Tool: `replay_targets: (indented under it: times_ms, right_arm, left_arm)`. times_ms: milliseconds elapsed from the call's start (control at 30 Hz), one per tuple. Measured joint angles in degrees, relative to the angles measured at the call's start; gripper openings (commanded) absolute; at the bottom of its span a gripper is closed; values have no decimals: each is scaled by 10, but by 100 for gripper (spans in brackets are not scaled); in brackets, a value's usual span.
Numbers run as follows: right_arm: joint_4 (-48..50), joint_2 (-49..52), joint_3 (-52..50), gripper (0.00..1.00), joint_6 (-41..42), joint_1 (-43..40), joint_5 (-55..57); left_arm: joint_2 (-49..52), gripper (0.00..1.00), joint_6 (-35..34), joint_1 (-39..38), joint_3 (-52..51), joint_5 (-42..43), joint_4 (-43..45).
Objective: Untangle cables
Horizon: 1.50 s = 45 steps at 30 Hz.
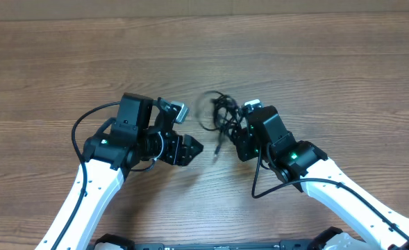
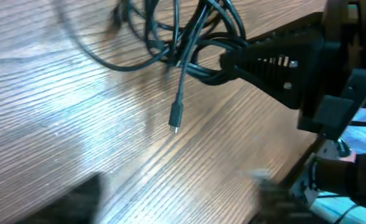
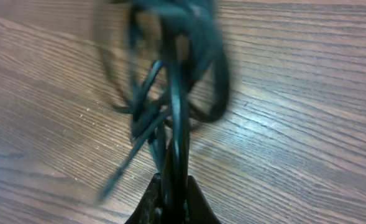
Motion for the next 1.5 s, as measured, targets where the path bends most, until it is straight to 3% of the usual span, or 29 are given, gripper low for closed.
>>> replay_targets:
  times_ms: [400, 800, 1133, 1367, 1500]
  right_arm:
    - [0, 0, 0, 4, -49, -2, -45]
    - [1, -38, 0, 4, -64, -2, -72]
    - [8, -171, 0, 4, -77, -2, -152]
    - [7, -215, 0, 4, -87, -2, -191]
    - [2, -228, 0, 4, -99, -2, -214]
  left_arm:
    - [0, 100, 7, 0, 0, -55, 71]
    - [0, 96, 17, 32, 0, -170, 30]
    - [0, 99, 146, 55, 0, -60, 41]
    - [0, 90, 177, 55, 0, -35, 52]
    - [0, 91, 183, 55, 0, -43, 66]
